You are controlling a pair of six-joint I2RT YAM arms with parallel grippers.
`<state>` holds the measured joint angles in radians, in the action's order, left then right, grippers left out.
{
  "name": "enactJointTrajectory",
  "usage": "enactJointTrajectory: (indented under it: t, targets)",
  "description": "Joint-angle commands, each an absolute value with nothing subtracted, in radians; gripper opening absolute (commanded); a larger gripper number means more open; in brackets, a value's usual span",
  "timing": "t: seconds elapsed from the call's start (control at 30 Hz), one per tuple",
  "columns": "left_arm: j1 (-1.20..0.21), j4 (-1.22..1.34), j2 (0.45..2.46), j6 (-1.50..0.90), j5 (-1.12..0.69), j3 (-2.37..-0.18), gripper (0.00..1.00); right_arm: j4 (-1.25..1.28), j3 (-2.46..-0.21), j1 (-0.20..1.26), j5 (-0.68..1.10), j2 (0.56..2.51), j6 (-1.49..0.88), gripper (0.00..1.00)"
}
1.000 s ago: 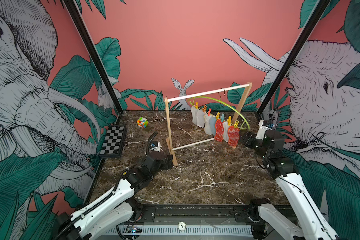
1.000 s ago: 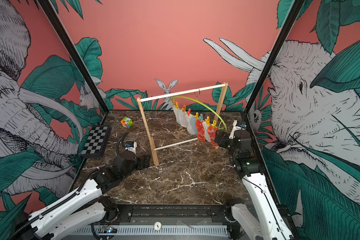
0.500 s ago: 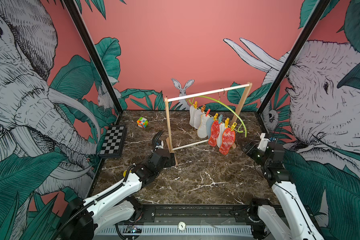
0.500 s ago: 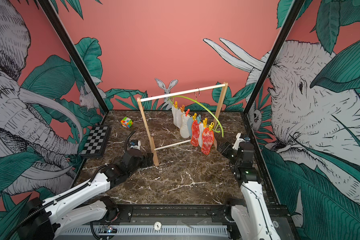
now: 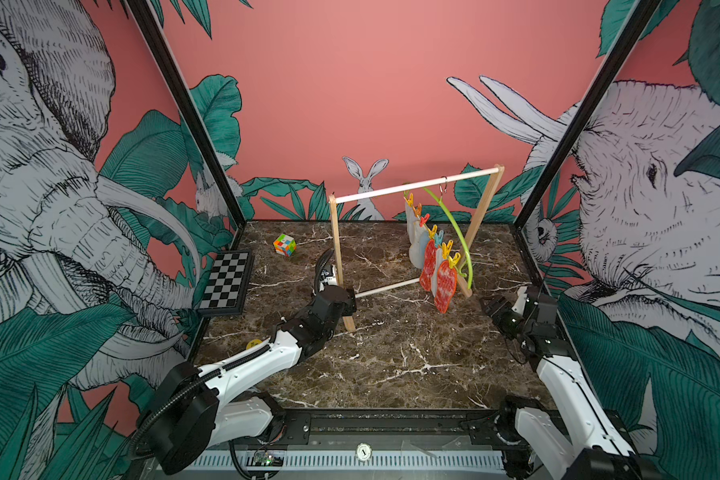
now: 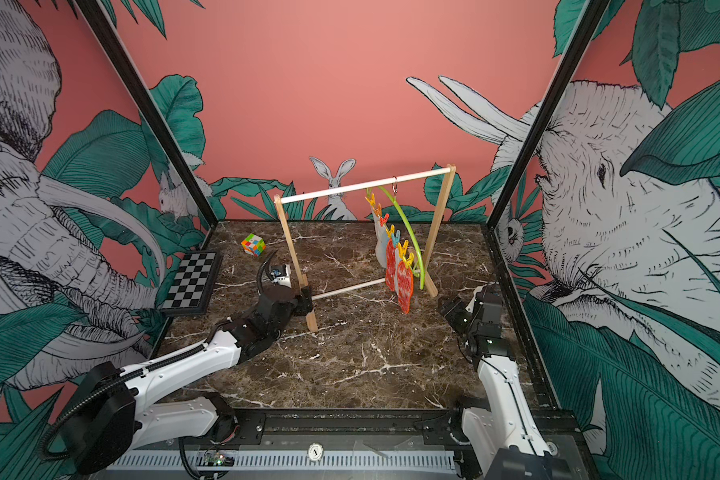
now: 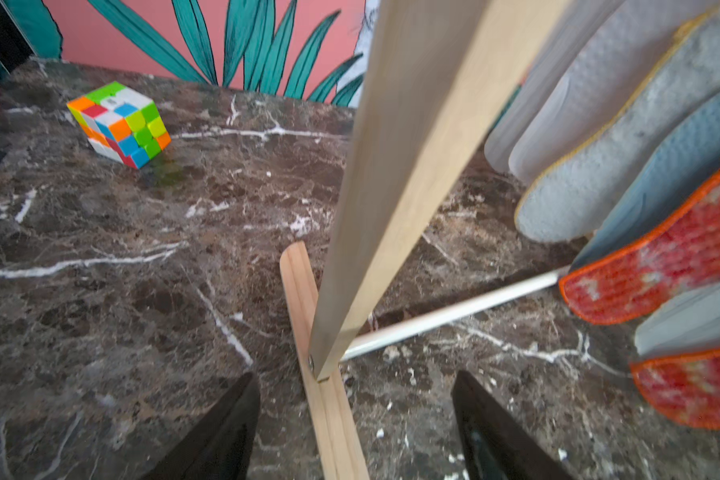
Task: Take the shoe insoles off the hanger
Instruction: Move the clothesline to the center of the board.
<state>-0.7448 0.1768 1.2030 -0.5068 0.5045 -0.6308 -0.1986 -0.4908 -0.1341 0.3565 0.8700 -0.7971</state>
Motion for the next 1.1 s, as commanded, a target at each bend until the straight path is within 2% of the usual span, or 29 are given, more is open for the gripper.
enactJointTrajectory:
  t: [0.0, 0.23, 0.53, 0.67, 0.83, 1.07]
  targets:
    - [-0.747, 0.373, 1.222, -0.441, 0.603, -0.606, 0.75, -0.158, -0.489, -0.138, 0.372, 0.876, -0.792, 0.75]
    - [-0.747, 0.416, 1.319, -0.402, 0.656, -0.672, 0.68, -0.140, -0.490, -0.138, 0.394, 0.919, -0.784, 0.77]
    - [-0.740, 0.383, 1.325, -0.417, 0.738, -0.692, 0.48, -0.116, -0.508, -0.138, 0.437, 0.948, -0.789, 0.74]
    - [-0.677, 0.338, 1.291, -0.412, 0.637, -0.688, 0.28, -0.112, -0.510, -0.136, 0.446, 0.954, -0.791, 0.72]
    - [-0.625, 0.314, 1.237, -0.378, 0.551, -0.674, 0.21, -0.112, -0.512, -0.131, 0.450, 0.953, -0.790, 0.71]
    - [-0.537, 0.228, 1.197, -0.304, 0.360, -0.694, 0.04, -0.120, -0.527, -0.084, 0.427, 0.951, -0.781, 0.70]
